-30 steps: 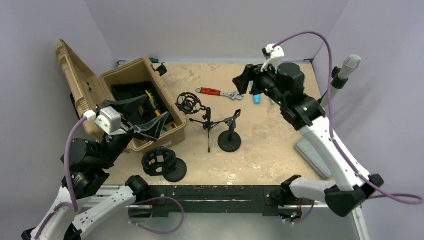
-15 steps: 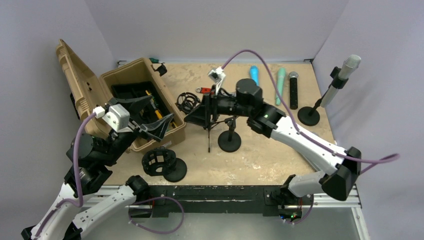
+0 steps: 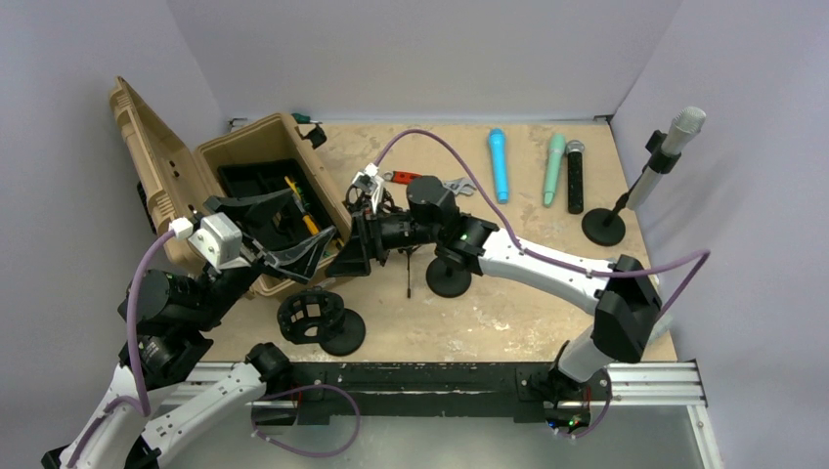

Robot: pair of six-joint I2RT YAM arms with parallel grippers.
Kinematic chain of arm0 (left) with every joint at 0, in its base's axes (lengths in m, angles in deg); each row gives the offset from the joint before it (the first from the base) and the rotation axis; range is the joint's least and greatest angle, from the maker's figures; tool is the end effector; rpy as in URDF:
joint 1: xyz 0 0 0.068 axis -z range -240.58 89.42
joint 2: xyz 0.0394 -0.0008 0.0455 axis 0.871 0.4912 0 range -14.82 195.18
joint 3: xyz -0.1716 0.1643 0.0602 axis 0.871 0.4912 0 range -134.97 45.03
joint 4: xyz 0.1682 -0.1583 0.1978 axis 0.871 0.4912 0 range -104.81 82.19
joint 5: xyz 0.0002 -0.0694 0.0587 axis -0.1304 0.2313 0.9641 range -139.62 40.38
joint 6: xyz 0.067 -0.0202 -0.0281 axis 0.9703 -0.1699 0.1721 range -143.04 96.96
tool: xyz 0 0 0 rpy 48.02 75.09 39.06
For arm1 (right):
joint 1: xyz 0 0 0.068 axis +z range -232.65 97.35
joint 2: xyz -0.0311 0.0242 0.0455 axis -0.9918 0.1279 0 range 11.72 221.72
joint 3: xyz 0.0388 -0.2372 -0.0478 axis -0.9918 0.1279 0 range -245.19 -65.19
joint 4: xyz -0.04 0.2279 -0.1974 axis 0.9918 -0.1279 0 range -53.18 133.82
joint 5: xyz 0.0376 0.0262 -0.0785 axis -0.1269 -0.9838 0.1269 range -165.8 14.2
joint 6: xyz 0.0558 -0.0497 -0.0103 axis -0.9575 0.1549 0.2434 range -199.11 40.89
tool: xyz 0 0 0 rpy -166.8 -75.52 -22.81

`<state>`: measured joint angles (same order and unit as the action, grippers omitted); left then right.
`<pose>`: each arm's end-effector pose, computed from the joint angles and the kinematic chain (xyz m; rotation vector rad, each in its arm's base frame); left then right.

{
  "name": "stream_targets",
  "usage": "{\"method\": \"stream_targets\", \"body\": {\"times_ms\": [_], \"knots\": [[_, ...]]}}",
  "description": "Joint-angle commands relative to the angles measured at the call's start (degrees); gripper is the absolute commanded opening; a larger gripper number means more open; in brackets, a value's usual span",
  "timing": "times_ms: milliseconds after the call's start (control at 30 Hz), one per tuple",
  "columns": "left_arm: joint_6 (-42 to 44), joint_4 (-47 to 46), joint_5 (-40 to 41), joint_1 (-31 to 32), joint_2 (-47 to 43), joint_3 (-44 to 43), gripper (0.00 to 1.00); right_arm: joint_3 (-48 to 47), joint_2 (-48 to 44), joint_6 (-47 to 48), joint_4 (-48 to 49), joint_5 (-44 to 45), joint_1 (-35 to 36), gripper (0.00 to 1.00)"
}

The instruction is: Remove the microphone from the stand

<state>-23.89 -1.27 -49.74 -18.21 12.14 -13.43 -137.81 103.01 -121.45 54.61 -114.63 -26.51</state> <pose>0.1161 -0.1061 0.4653 0.4570 1.2001 -0.6518 0.2130 0.3890 0.2957 -0.8382 1.8854 1.7556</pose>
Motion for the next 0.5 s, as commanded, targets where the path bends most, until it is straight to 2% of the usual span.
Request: {"method": "stream_targets", "body": {"times_ms": [0, 467], "knots": [[0.45, -0.37, -1.73, -0.36, 0.34, -2.44, 0.89, -0.62, 1.92, -0.80, 4.62, -5.37, 0.80, 0.71], [-0.36, -0.10, -3.75, -0.36, 0.81, -2.89, 0.89, -2.57, 6.12, -0.94, 6.62, -8.65, 2.11, 0.72]]}}
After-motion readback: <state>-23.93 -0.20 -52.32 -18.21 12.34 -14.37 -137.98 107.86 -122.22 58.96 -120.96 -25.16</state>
